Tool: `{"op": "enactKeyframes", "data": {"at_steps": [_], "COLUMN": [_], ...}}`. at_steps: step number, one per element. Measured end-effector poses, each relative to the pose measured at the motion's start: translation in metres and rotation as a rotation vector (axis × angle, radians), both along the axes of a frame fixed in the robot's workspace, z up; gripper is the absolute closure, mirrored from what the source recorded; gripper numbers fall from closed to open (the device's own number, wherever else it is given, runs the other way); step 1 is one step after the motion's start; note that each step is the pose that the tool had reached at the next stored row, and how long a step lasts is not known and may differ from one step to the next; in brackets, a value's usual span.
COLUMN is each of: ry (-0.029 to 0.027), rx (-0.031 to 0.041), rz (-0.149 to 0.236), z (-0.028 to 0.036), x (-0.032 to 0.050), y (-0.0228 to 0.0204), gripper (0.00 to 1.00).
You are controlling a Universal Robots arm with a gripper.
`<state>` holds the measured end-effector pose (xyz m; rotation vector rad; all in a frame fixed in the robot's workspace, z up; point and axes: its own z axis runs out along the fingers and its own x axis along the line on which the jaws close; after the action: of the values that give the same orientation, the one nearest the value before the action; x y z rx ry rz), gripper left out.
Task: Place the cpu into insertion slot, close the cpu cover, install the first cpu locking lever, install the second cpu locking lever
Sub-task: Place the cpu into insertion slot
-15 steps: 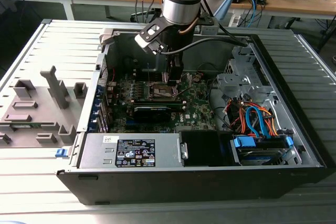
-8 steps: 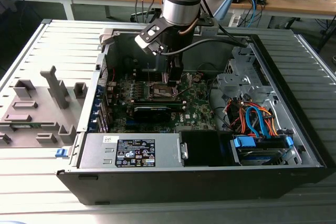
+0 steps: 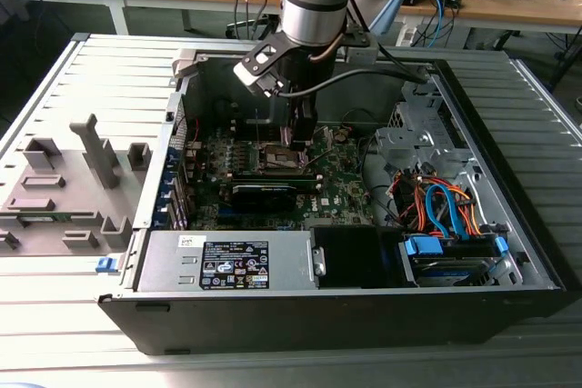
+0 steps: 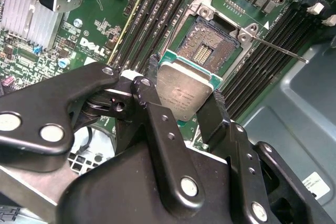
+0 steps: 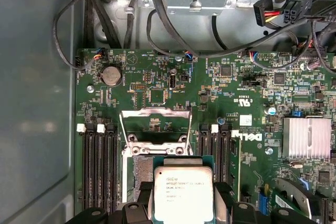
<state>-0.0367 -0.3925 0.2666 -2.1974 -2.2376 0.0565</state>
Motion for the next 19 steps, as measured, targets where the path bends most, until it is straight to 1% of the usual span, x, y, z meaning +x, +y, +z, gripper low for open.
{"op": "enactKeyframes", "data": {"at_steps": [14, 19], "ry": [0.0001, 0.0001], "rx": [-0.0001, -0.0001], "rz": [0.000, 0.000], "z": [-0.0031, -0.0063], "x": [0.0000, 0.0000], "y": [0.0000, 0.0000], "gripper": [0.45, 0.45]}}
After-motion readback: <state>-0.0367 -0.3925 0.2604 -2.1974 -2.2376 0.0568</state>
